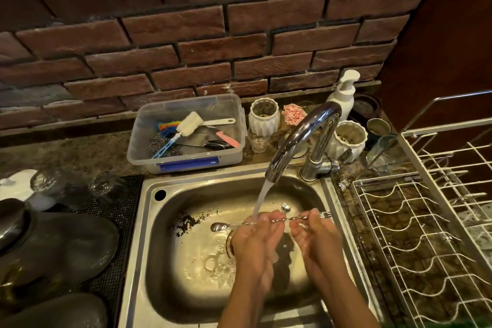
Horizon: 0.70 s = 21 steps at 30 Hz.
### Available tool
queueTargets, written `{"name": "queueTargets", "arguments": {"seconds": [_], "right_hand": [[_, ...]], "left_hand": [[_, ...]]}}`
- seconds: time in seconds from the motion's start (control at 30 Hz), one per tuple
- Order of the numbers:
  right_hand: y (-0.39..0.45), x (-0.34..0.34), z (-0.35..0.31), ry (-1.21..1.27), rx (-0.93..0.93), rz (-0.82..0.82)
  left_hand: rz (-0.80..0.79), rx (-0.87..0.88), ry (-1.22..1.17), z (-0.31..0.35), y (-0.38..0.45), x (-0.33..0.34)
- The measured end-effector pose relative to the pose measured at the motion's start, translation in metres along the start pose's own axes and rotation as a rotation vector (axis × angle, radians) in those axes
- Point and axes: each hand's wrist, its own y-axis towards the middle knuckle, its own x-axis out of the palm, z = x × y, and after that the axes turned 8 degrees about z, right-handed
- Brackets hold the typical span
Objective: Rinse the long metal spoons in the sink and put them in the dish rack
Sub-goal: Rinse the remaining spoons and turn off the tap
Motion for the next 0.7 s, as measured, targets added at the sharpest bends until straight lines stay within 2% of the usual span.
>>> {"name": "queueTargets", "arguments": {"seconds": [0.13,0.27,0.33,0.37,0.43,0.57,0.63,0.7], "right_hand": [[0.002,-0.020,-0.028,0.132,-0.057,0.121],[-0.002,-0.028,-0.024,0.190,-0.049,0.147],[-0.003,-0.033,-0.017,0.135,-0.028,0.147],[-0.004,-0.038,-0.014,0.039,-0.022,0.129],[-0.004,-0.046,-0.008,-0.306,-0.043,0.060],[-0.007,-0.043,0.007,-0.907,-0.201,-0.069],[-0.009,-0.034,0.017,-1.095,-0.337,-0.068],[-0.010,-0.024,0.028,-1.150,-0.467,-0.121]], "left_hand": [[0.042,0.012,-0.049,0.006,0.014,-0.007],[-0.093,-0.026,0.052,-0.007,0.007,-0.001],[-0.085,-0.016,0.119,-0.011,0.006,0.001],[-0.052,0.009,0.150,-0.009,0.008,0.000],[0.011,0.123,0.232,0.002,0.012,-0.006],[-0.001,0.382,0.486,0.023,0.018,-0.020],[0.009,0.461,0.625,0.021,0.022,-0.021],[-0.022,0.527,0.768,0.015,0.025,-0.019]]}}
